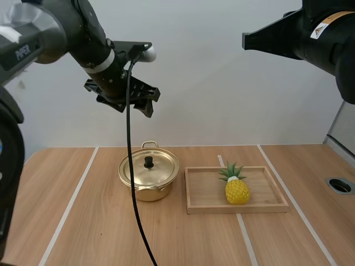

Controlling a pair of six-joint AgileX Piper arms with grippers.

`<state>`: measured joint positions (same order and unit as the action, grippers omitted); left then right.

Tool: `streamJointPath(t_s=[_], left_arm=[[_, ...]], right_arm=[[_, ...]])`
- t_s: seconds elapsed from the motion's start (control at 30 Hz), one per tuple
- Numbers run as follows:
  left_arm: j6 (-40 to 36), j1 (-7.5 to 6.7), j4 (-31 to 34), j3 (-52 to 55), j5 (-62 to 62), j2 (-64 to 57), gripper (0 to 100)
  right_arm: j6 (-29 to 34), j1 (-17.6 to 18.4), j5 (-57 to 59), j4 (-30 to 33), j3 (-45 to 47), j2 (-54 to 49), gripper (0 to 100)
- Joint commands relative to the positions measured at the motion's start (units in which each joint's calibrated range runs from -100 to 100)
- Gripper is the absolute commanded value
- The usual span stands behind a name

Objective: Open the pot, put the pineapple inside, and close it

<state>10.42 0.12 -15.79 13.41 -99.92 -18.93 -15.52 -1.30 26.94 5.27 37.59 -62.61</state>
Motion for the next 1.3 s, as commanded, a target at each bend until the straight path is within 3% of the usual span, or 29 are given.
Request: streamJointPath(t_s=[0.0,0.5,1.27], left_arm=[[0.45,-0.12,-1.31,4.64,3.57,1.28,100],[3.93,-0.12,-4.12,17.25,21.0,6.41,100],[8.09,-0.17,-8.47,18.35,25.26,17.21,100]], right_arm=[[-0.54,-0.23,-0.17,0.16,-0.48,-0.17,0],[-0.54,-0.23,0.94,-1.54,-0.48,-0.17,0],[-0.54,-0.23,2.26,-2.9,-0.48,-0.17,0]])
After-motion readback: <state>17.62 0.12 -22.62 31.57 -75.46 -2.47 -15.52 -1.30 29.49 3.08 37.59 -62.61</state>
